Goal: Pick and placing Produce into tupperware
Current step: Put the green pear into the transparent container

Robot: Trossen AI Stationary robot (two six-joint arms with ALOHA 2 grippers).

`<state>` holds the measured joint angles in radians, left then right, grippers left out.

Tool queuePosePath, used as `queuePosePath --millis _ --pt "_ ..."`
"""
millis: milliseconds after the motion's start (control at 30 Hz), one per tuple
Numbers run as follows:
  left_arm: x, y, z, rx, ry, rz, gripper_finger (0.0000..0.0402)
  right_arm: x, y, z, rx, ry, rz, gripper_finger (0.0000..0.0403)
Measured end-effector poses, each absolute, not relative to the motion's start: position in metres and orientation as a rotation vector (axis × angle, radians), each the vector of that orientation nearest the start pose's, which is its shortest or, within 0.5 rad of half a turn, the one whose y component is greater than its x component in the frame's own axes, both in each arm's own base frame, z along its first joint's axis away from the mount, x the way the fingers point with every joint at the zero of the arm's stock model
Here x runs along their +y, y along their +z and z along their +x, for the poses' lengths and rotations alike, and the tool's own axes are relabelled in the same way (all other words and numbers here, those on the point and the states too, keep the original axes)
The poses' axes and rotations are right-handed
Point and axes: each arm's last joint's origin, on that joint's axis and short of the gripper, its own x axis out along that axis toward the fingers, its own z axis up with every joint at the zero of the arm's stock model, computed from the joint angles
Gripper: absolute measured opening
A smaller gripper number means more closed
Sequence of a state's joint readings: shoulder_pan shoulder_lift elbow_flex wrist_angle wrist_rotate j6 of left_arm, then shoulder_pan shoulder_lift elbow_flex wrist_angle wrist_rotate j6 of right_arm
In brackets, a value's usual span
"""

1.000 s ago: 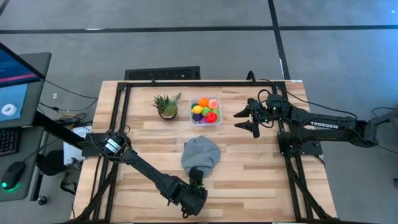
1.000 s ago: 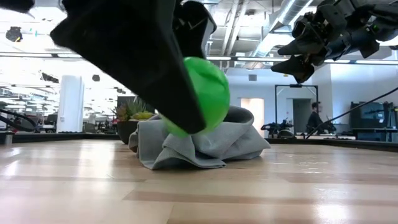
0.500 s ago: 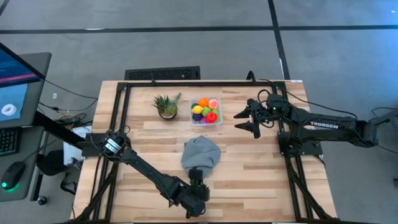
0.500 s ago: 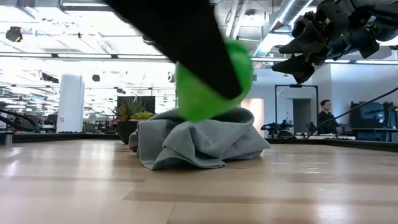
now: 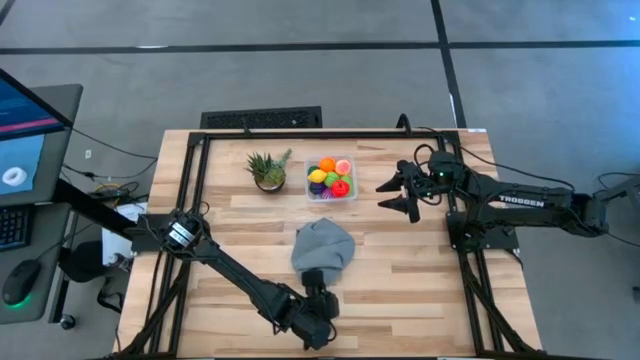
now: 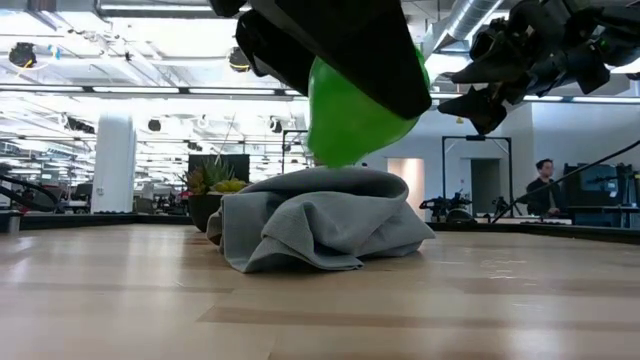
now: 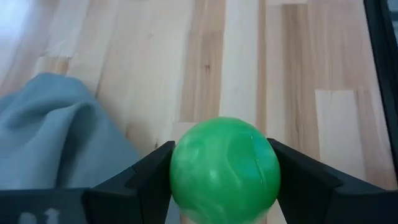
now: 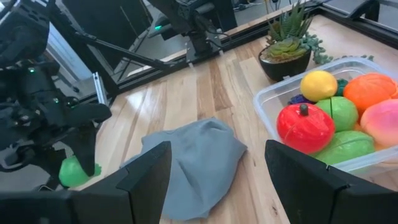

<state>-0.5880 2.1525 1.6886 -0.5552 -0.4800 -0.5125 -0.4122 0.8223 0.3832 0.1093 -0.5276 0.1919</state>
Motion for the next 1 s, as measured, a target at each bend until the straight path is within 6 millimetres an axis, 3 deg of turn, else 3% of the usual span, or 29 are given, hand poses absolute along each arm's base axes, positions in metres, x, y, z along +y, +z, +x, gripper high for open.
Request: queuePosePath --millis 367,1000 --pt "-0.240 0.199 0.387 0.802 0.236 0.036 0.0220 -0.056 0.217 0.166 0.306 0.107 0.354 0.0282" --pt "-0.214 0.257 0.365 0.647 0.471 0.086 0.0220 -0.056 0.217 0.166 0.307 0.107 0.355 0.0281"
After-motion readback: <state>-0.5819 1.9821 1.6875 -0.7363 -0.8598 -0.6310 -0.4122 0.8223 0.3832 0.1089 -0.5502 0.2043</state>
